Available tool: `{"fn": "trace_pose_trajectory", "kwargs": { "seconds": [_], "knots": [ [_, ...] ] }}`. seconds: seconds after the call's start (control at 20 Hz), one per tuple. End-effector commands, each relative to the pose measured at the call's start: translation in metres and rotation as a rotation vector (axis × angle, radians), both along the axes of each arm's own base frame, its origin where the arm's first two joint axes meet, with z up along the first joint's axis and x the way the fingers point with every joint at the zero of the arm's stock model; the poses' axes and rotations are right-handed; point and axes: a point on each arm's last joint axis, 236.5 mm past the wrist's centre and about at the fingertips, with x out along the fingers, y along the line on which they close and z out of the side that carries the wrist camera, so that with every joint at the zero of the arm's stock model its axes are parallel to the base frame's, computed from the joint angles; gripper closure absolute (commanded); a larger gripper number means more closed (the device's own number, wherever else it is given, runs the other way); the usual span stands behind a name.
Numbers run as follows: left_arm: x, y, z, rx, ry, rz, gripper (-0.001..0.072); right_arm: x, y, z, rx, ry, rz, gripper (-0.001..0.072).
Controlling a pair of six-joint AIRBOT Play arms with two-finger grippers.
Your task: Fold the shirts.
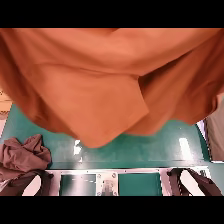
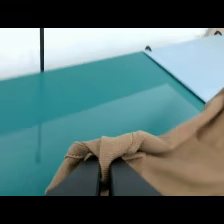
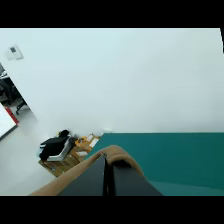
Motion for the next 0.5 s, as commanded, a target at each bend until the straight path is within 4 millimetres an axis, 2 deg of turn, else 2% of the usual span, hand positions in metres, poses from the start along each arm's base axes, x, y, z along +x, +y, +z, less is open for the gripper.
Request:
{"fn": "trace_pose_trajectory", "kwargs": {
  "seconds": [0.0, 0.1, 0.2, 0.25, 0.35, 0.45],
  "knots": [
    [0.041, 0.007, -0.059, -0.094, 0.164, 0.019, 0.0680, 0.056, -0.010, -0.073, 0.021, 0.169, 0.043, 0.0698],
    [0.085, 0.017, -0.116, -0.169, 0.258, 0.052, 0.0679, 0.099, -0.003, -0.138, 0.039, 0.295, 0.100, 0.0697],
    [0.128, 0.025, -0.190, -0.230, 0.372, 0.093, 0.0679, 0.142, 0.007, -0.214, 0.068, 0.430, 0.129, 0.0697],
    [0.150, 0.027, -0.234, -0.232, 0.425, 0.125, 0.0679, 0.161, 0.013, -0.255, 0.076, 0.502, 0.141, 0.0697],
    [0.189, 0.026, -0.315, -0.196, 0.489, 0.183, 0.0679, 0.194, 0.023, -0.334, 0.099, 0.637, 0.150, 0.0697],
    [0.221, 0.020, -0.382, -0.184, 0.574, 0.234, 0.0679, 0.217, 0.024, -0.404, 0.128, 0.749, 0.117, 0.0697]
  ]
}}
